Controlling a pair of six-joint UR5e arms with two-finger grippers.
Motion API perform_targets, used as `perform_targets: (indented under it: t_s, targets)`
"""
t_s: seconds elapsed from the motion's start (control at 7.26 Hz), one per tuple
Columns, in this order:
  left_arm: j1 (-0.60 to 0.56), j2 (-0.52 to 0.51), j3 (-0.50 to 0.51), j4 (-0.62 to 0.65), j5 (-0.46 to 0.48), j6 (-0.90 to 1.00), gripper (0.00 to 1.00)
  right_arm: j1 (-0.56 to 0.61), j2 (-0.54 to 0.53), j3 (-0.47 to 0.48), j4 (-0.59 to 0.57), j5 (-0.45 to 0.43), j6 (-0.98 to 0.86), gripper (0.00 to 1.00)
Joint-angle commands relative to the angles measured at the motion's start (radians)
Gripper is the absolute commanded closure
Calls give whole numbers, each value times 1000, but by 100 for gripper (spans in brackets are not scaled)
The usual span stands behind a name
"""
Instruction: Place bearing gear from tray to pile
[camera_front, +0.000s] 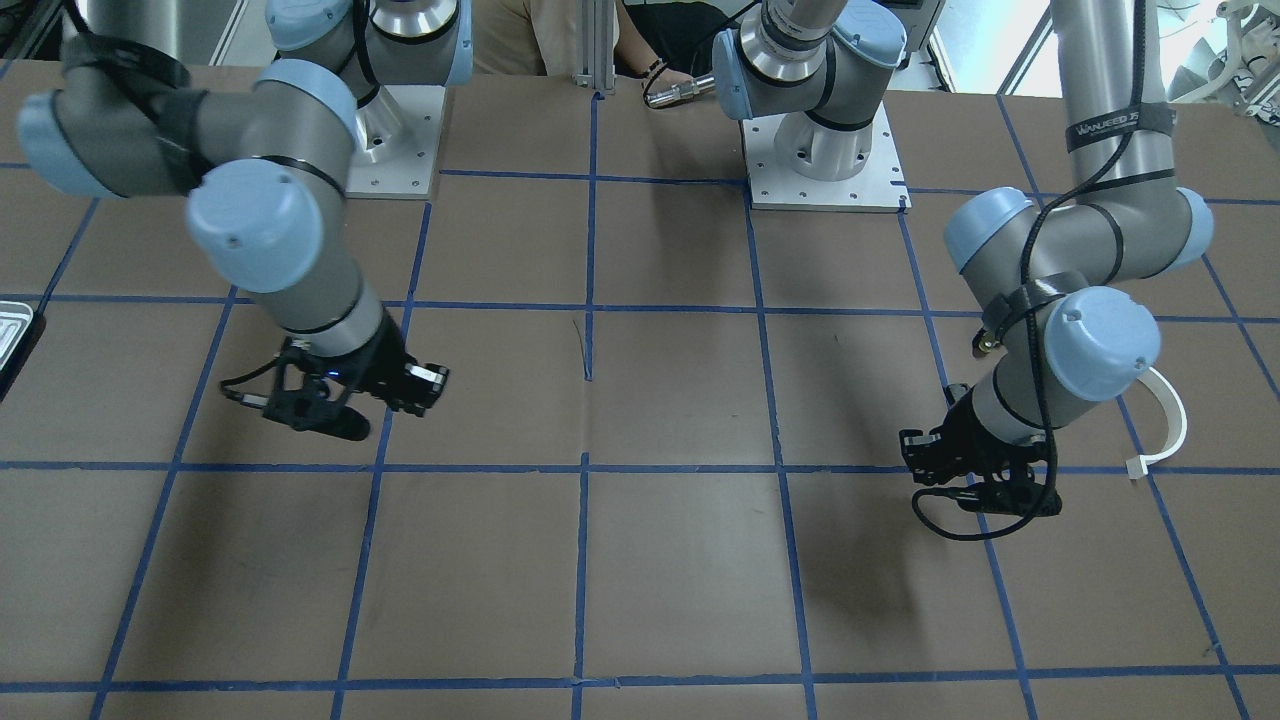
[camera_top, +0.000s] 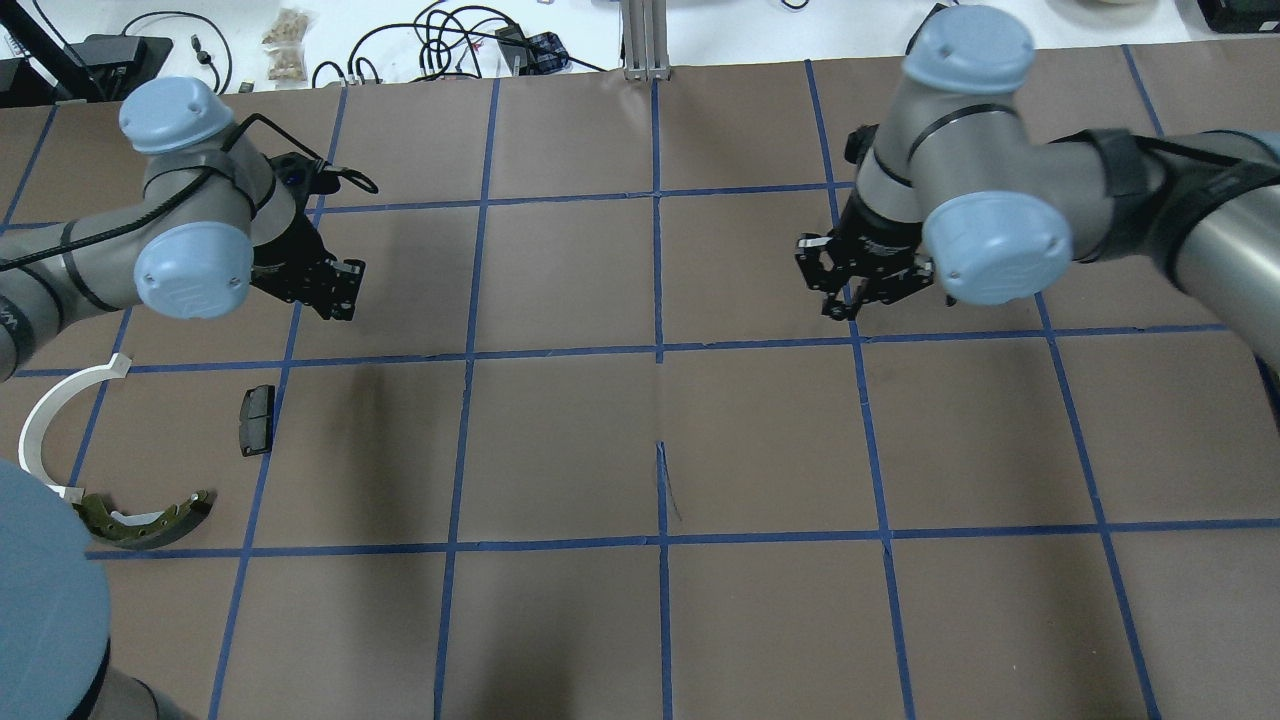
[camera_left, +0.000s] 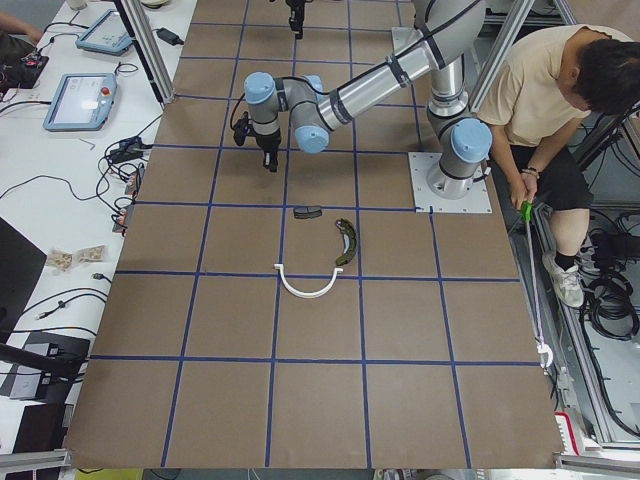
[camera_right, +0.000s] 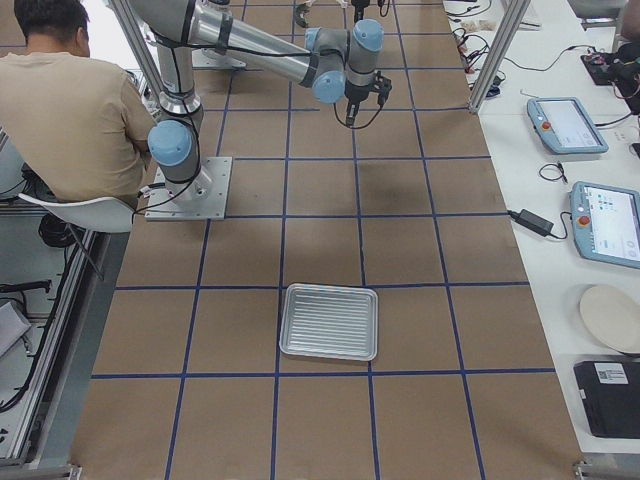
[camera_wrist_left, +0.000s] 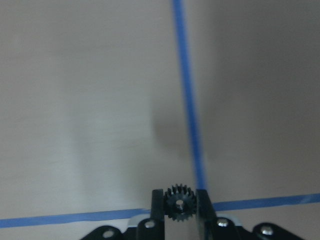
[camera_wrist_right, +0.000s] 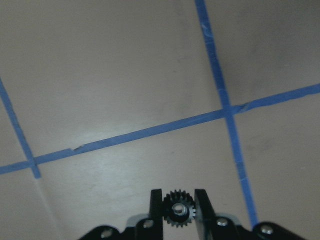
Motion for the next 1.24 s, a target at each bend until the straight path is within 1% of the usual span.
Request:
perform_targets:
  t_s: [0.0,0.14,0.41,0.55,0.69,0.83,0.96,1.1]
  targets:
    - [123,4,-8,0,0,166,100,183,162,-19,-189,4,264,80]
    - [157,10,-26,0,0,196,100,207,202,-34,-239,14,322,80]
    - [244,-12,-55,110,2,280,100,217,229,-49,-248,14,328,73]
    - [292,-13,-83,118,-1,299,100,217,230,-49,-248,9,328,29]
    - [330,-7,-124,129,-1,299,100,216,230,-51,-236,-9,268,6]
    - [345,6,-147,138,0,299,66,205,221,-65,-221,-23,171,0]
    - [349,4,-147,154,-1,297,9,189,200,-121,-113,-63,118,0]
    - [342,13,-137,154,0,297,5,159,175,-213,45,-104,11,0]
